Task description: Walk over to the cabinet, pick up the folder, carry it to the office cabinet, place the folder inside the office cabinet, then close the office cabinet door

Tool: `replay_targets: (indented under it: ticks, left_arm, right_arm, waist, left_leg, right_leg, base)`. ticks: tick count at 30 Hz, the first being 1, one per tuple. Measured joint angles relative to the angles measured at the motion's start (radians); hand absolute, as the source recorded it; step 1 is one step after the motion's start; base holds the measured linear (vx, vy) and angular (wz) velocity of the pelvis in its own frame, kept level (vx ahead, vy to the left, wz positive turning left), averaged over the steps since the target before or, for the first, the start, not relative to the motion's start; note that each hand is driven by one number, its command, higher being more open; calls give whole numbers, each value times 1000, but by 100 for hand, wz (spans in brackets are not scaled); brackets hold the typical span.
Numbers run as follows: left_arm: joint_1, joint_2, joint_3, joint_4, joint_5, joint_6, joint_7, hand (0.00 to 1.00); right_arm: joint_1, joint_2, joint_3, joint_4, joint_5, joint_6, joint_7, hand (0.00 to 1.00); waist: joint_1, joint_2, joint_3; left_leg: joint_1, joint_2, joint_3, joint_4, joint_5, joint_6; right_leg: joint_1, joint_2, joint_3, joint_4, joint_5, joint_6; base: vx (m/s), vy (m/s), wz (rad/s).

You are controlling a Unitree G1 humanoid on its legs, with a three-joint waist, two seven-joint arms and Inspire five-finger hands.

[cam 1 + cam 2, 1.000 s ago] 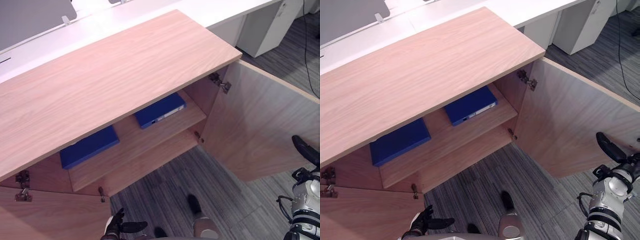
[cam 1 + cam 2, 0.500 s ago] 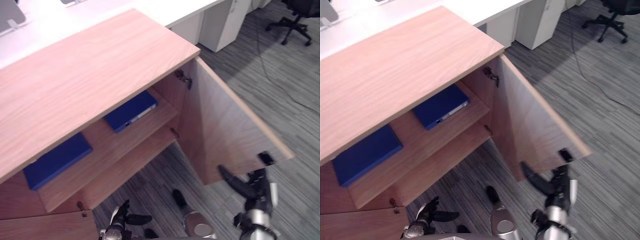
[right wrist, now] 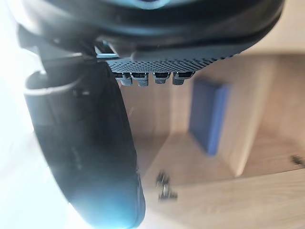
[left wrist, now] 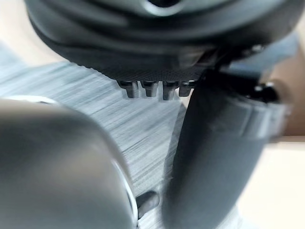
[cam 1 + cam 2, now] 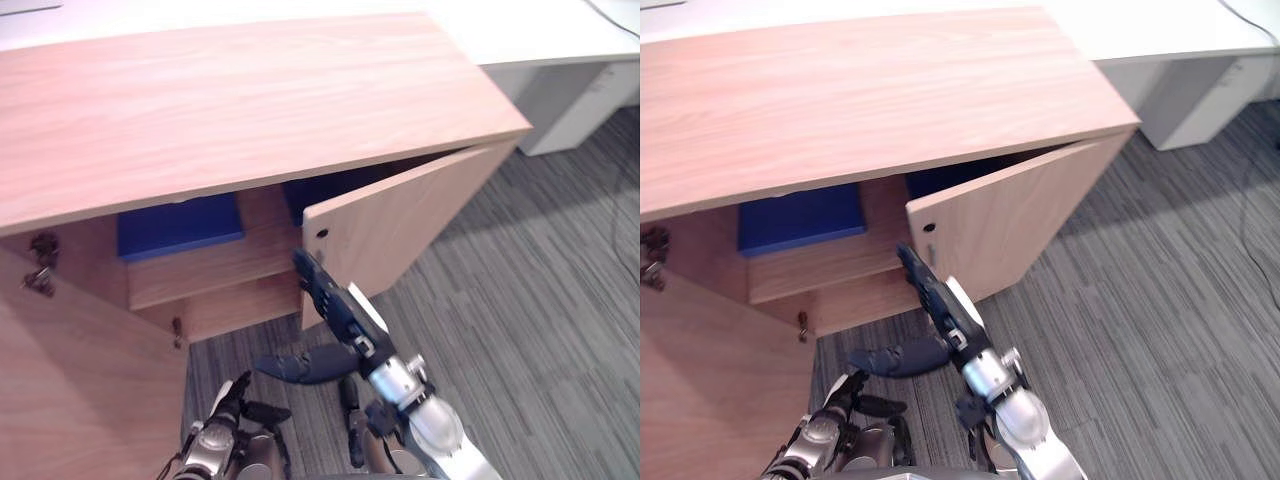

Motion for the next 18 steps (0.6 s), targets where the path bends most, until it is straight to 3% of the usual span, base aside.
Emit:
replay_targets:
  ticks: [4,7,11,15,18]
  left_arm:
    - [3,-4,44,-21,-2,0,17,100]
    - [17,-8,73,-29,-21,0,22,100]
    - [90,-34,142,-71,-70,-3,25,100]
    - [155,-58,189,-155,-182,-15,39,100]
    - [200,-78,223,-269,-290,-41,45,100]
  right_arm:
    - [-214,67,-159,339,-65,36,-66,100]
    - [-301,71,-200,501,-76,58,-111,100]
    - [-313,73,-270,577,-87,61,-161,100]
    - [-289,65,-325,621,-87,56,-194,100]
    - [-240,33,-347,690,-87,52,-200,100]
  waist:
    - [47,4,1]
    - [76,18,7]
    - [95,39,4]
    - [110,44,2]
    - [143,44,2]
  left_leg:
    - [-35,-25,-73,-13,24,9]
    - [-37,-40,-109,-22,34,5]
    - [-27,-68,-150,-60,61,1]
    - [-24,-92,-210,-92,86,3]
    - [-26,-124,-290,-141,131,2]
  right_leg:
    - [7,-21,-78,-11,-6,8]
    - [28,-32,-118,-25,-6,8]
    - [49,-51,-160,-27,-6,8]
    - [73,-68,-229,-29,-6,8]
    - [97,-90,-314,-31,-24,12]
  base:
    - [45,29,58]
    - [70,35,52]
    - [48,21,39]
    - [-4,10,54]
    - [-34,-20,93]
